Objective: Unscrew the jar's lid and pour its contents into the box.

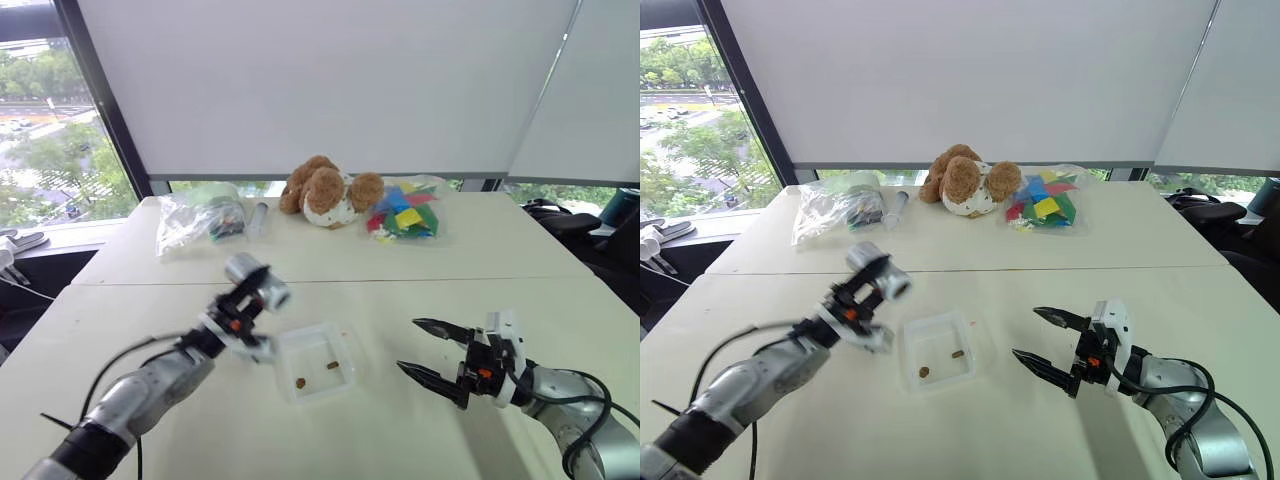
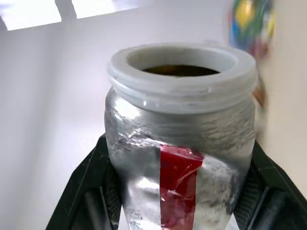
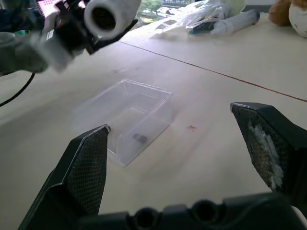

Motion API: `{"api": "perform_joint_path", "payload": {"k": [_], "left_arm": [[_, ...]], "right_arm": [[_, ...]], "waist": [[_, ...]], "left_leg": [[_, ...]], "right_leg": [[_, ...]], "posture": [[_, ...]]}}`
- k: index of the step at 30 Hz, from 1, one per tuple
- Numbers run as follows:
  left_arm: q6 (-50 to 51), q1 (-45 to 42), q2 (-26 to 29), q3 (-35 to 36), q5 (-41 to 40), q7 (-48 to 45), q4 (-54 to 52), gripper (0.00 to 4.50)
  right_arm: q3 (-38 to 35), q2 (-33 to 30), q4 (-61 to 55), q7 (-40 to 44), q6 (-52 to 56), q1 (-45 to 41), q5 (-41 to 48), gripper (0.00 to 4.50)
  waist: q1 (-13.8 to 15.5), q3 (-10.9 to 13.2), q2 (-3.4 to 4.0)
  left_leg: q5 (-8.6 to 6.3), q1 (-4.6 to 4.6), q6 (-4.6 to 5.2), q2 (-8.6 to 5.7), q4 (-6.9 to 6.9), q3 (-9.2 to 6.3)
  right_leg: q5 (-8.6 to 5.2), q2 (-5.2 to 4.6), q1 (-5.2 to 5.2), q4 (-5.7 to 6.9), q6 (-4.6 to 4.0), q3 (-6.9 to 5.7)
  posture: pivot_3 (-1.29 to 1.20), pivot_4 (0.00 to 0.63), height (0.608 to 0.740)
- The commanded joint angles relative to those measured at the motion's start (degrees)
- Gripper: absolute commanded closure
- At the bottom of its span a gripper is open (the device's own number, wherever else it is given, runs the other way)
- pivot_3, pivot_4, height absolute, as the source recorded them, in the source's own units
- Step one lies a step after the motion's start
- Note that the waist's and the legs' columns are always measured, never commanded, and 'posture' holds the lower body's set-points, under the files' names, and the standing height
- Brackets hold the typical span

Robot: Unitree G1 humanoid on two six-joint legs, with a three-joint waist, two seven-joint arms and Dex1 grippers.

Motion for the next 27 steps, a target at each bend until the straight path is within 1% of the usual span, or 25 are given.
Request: {"api": "perform_joint_path", "payload": {"k": [1,4,6,7,8,10,12,16,21,23,27], "left_arm": [[3.58,4.31,-0.79,6.93,-26.53,-15.37,-10.93,2.3],[14.39,11.7,-2.44,14.75,-44.17,-23.17,-15.17,2.3],[13.28,15.51,-4.61,19.56,-49.63,-25.49,-14.3,2.3],[16.26,17.15,-5.77,22.12,-52.29,-25.39,-13.92,2.3],[16.64,18.13,-6.59,24.25,-52.97,-25.44,-12.78,2.3],[20.91,18.58,-9.4,29.78,-61.34,-26.46,-11.17,2.3],[24.54,17.83,-11.41,33.93,-66.93,-26.94,-9.1,2.3],[22.45,17.82,-14.03,39.57,-69.16,-31.24,-0.72,2.3],[14.83,16.98,-17.23,44.43,-65.45,-31.18,10.02,2.3],[12.43,16.81,-17.23,44.82,-62.11,-29.33,12.47,2.3],[9.2,17.58,-18.39,43.46,-60.39,-31.87,13.39,2.3]], "right_arm": [[-0.61,0.87,1.0,3.72,-4.84,-1.6,1.05,0.07],[0.19,2.86,2.33,5.66,-7.51,-3.34,1.71,0.07],[1.18,4.41,3.15,7.53,-9.92,-4.97,1.86,0.07],[1.81,5.16,3.62,8.39,-11.27,-5.97,1.66,0.07],[2.33,5.81,4.06,8.98,-12.34,-6.88,1.43,0.07],[3.54,6.06,5.4,11.09,-14.32,-8.82,0.49,0.07],[3.96,6.13,6.86,12.36,-15.49,-10.52,0.45,0.07],[4.4,6.48,9.06,13.81,-16.49,-12.96,0.93,0.07],[5.3,6.73,10.15,15.28,-16.94,-13.75,0.79,0.07],[5.4,6.85,10.61,15.32,-17.22,-14.16,0.73,0.07],[5.51,6.94,11.51,15.16,-17.21,-14.67,0.68,0.07]], "waist": [[-0.11,0.0,0.0],[-0.5,-0.01,0.01],[-1.13,-0.02,0.03],[-1.23,-0.02,0.03],[-1.32,-0.01,0.02],[-1.32,-0.01,0.02],[-1.16,-0.02,-0.01],[-1.12,-0.04,-0.04],[-1.19,-0.04,-0.04],[-1.18,-0.05,-0.07],[-1.05,-0.07,-0.08]], "left_leg": [[0.0,-0.01,0.0,-0.02,0.0,0.02],[0.0,0.0,0.0,-0.05,0.01,0.01],[0.0,0.04,0.0,-0.04,0.0,-0.02],[0.0,0.05,0.0,-0.03,0.0,-0.03],[0.0,0.05,0.0,-0.02,0.0,-0.04],[0.0,0.06,0.01,-0.02,0.02,-0.05],[0.0,0.06,0.01,-0.01,0.07,-0.07],[0.01,0.08,0.0,-0.05,0.13,-0.11],[0.0,0.08,0.0,-0.05,0.1,-0.09],[0.0,0.08,0.0,-0.05,0.1,-0.1],[0.0,0.08,-0.02,-0.04,0.1,-0.09]], "right_leg": [[-0.09,-0.04,0.0,-0.05,-0.17,0.02],[-0.09,-0.06,0.06,-0.09,-0.17,0.03],[-0.09,-0.02,0.07,-0.05,-0.17,0.02],[-0.09,0.02,0.06,-0.04,-0.16,0.01],[-0.09,0.06,0.06,-0.03,-0.16,0.0],[-0.04,0.12,0.08,0.0,-0.07,0.0],[0.01,0.18,0.09,0.0,0.01,-0.01],[0.01,0.2,0.17,0.0,0.02,-0.01],[0.01,0.21,0.15,0.0,0.01,-0.01],[0.01,0.2,0.15,-0.01,0.01,-0.01],[0.01,0.19,0.16,-0.02,0.0,0.0]], "posture": [[0.0,0.15,0.74],[0.0,0.15,0.74],[0.0,0.15,0.74],[0.0,0.15,0.74],[0.0,0.15,0.74],[0.0,0.15,0.74],[0.0,0.15,0.74],[0.0,0.15,0.74],[0.0,0.15,0.74],[0.0,0.15,0.74],[0.0,0.15,0.74]]}}
